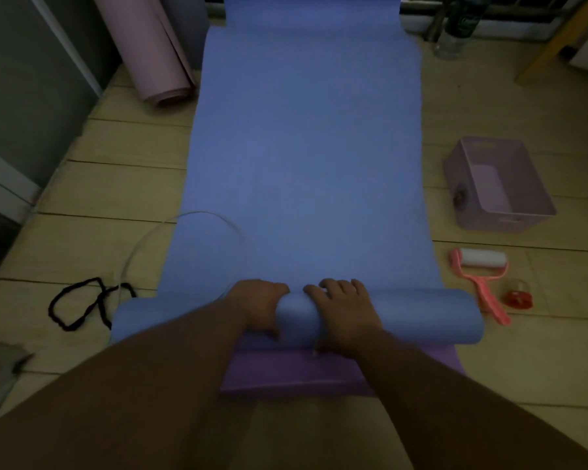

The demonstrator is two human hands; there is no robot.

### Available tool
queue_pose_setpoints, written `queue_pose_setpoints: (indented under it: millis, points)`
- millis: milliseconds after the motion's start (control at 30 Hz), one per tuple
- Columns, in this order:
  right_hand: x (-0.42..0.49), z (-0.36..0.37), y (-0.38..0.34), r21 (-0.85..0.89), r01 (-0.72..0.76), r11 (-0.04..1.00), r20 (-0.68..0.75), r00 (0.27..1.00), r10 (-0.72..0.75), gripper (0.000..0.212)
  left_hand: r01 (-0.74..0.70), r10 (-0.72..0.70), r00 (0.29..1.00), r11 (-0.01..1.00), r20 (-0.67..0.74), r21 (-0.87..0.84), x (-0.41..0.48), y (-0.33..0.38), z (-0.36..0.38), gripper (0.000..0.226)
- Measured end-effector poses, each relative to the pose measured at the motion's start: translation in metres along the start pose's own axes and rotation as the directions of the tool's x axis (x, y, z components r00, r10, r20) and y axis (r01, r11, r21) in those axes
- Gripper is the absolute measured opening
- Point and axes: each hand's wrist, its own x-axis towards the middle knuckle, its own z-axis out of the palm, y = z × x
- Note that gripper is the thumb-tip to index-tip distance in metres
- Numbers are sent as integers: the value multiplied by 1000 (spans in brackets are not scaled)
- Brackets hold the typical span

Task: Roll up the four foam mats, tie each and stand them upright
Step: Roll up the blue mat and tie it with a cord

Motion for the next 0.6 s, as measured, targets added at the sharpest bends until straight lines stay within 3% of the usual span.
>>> queue_pose_setpoints:
  millis: [67,100,200,300,367,500,600]
  points:
    - [0,4,-7,-5,-45,999,50,998,45,97,8,-6,999,999,-35,49,-7,0,11,87]
    - [1,2,-11,2,-78,997,59,995,77,84,-10,24,988,996,-151,91,-11,-1,24,94]
    - [9,-10,-13,13,-118,993,71,991,117,54,-52,164,865,969,-474,241,-26,-7,62,115]
    - [19,-22,-12,68,-105,992,199,976,89,53,7,168,818,953,-550,301,-30,-12,74,118]
    - [20,-18,-13,74,-93,993,260,963,71,66,-13,130,866,971,-483,238,-28,-7,69,107]
    - [5,3,-12,38,-26,999,96,995,22,114,31,-10,985,992,-174,119,-13,-1,30,81]
    - [1,6,-12,7,-67,998,65,996,67,114,25,-26,999,996,18,86,-3,-2,4,92]
